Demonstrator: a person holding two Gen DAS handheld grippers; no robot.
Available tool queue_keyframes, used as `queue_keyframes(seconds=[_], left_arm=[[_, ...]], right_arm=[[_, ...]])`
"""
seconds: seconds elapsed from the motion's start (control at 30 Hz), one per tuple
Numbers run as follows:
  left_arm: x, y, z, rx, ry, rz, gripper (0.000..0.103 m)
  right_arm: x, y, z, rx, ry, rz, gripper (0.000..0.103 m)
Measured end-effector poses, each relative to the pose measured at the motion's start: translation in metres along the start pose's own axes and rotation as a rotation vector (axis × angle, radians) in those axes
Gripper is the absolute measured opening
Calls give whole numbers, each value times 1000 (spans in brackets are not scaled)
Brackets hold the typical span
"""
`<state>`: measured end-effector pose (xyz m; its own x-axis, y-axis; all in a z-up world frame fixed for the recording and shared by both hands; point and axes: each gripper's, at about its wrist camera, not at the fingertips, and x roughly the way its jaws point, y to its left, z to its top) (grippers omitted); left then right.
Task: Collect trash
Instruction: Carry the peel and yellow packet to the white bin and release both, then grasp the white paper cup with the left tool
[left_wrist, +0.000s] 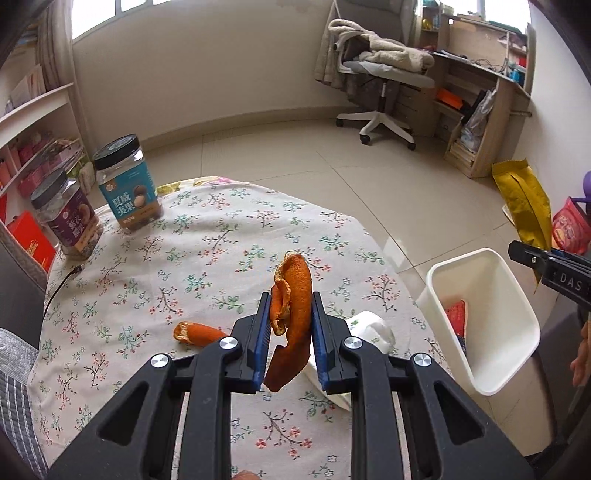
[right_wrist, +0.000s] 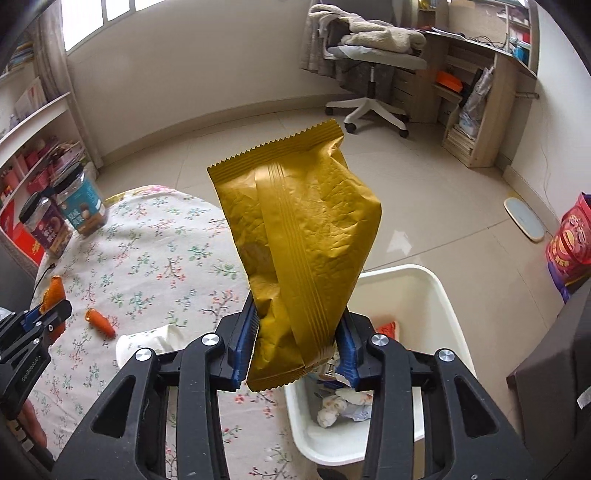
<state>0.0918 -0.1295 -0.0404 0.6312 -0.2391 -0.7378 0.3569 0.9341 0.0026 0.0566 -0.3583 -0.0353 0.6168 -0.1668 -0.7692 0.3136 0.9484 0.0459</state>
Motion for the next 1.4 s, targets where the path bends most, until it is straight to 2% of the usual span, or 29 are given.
queue_keyframes(seconds=[0.23, 0.33, 0.47, 0.67, 0.7, 0.73, 0.77, 0.83, 0.93, 1.03, 1.13, 1.2, 1.3, 1.4], left_arm=[[5, -59, 9, 42, 12, -94, 21], [9, -90, 13, 67, 17, -133, 21], [15, -130, 18, 87, 41, -190, 21], [22, -183, 22, 128, 77, -274, 24], [24, -190, 22, 138, 87, -280, 29], [26, -195, 22, 143, 94, -281, 44], [27, -198, 21, 143, 102, -288, 51], [30, -200, 18, 141, 120, -294, 54], [33, -194, 11, 150, 133, -275, 62], [34, -179, 6, 161, 144, -240, 64], [34, -158, 5, 191, 141, -180, 71], [34, -144, 7, 217, 141, -142, 71], [46, -127, 9, 281, 219, -115, 79], [59, -112, 3, 362, 278, -64, 79]], right_arm=[[1, -58, -13, 131, 31, -98, 88], [-1, -81, -17, 179, 34, -139, 93], [-10, -108, -20, 230, 15, -180, 95], [-17, -139, -24, 239, 16, -248, 96], [-16, -142, -25, 237, 21, -258, 96], [-16, -144, -26, 233, 26, -266, 96], [-16, -146, -27, 228, 31, -271, 96], [-15, -146, -29, 213, 37, -282, 96], [-14, -143, -29, 191, 46, -276, 96], [-12, -137, -27, 169, 59, -256, 96], [-10, -126, -24, 145, 68, -228, 96], [-9, -117, -23, 125, 75, -211, 96], [-4, -104, -22, 84, 92, -196, 96], [0, -92, -22, 52, 110, -186, 96]])
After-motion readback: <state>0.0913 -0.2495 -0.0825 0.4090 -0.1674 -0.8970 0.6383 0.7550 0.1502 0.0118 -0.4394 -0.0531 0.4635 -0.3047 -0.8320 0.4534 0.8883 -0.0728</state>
